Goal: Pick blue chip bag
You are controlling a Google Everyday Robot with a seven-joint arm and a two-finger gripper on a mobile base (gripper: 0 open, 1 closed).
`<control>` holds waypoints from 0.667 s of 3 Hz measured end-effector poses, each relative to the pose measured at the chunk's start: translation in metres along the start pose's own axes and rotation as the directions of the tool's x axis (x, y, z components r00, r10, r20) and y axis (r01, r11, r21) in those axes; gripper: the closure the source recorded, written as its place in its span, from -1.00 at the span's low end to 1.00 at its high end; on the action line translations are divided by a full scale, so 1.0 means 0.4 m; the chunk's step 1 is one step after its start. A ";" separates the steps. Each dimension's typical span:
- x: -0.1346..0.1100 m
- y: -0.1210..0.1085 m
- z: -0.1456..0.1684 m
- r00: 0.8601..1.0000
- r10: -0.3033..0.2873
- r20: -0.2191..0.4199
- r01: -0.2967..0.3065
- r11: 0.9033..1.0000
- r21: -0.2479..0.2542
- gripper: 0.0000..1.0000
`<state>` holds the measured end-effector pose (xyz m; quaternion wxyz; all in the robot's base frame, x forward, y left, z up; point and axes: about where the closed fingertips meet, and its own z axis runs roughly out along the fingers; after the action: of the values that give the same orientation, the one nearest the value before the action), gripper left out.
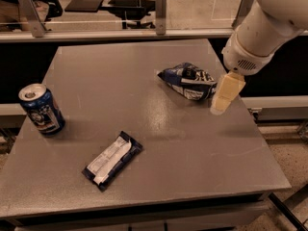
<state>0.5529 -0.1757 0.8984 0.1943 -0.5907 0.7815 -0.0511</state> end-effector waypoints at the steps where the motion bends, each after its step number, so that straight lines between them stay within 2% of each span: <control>1: -0.012 -0.038 0.046 0.999 0.022 0.026 -0.022 1.000 -0.010 -1.00; 2: -0.031 -0.058 0.076 0.998 0.029 0.057 -0.027 0.999 -0.019 -1.00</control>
Offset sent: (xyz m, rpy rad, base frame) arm 0.0515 0.0201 -0.0246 0.1136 -0.0003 0.0113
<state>0.5878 -0.1663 0.8808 0.2120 -0.5826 0.7843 -0.0244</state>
